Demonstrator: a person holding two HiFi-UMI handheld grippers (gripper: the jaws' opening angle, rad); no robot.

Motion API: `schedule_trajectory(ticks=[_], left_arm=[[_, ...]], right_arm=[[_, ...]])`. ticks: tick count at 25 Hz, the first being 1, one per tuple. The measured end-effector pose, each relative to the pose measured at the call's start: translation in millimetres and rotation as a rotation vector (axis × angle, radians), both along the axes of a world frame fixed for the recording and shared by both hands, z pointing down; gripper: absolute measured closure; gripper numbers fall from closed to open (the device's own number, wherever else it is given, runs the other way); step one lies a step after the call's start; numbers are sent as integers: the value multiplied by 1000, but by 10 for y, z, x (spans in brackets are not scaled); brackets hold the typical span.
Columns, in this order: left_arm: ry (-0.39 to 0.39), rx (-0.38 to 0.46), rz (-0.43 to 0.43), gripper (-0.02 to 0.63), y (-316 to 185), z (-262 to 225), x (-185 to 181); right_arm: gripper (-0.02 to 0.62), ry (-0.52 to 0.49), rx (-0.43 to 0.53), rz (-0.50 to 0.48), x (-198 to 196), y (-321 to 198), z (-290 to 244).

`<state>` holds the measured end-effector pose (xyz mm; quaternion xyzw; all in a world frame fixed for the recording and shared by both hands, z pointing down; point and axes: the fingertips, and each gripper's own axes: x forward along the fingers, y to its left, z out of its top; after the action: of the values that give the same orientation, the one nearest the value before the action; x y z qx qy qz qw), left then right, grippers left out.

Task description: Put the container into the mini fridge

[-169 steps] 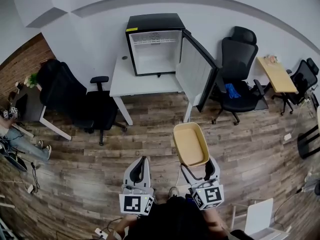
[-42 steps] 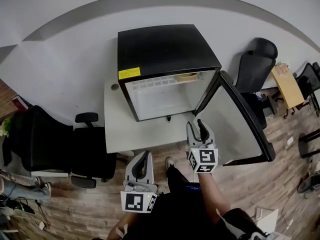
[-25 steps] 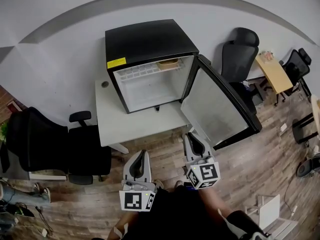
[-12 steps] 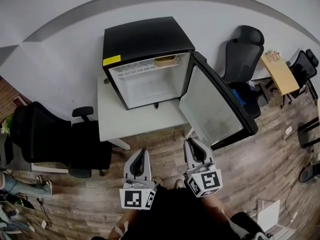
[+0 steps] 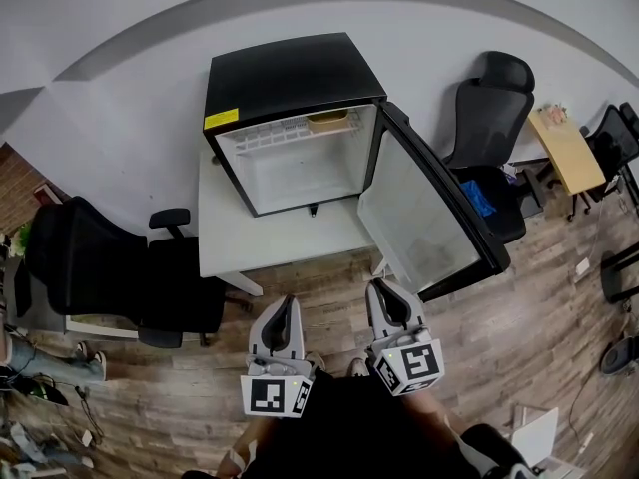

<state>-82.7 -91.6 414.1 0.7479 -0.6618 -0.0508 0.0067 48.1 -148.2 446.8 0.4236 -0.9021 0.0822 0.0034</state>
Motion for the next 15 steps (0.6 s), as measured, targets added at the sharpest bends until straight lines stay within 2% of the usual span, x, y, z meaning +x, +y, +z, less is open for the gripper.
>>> schedule_trajectory(ticks=[15], left_arm=[[-3,12,0,597,43,-34,19]], right_arm=[[557,-2,16,2,-7,31,-38]])
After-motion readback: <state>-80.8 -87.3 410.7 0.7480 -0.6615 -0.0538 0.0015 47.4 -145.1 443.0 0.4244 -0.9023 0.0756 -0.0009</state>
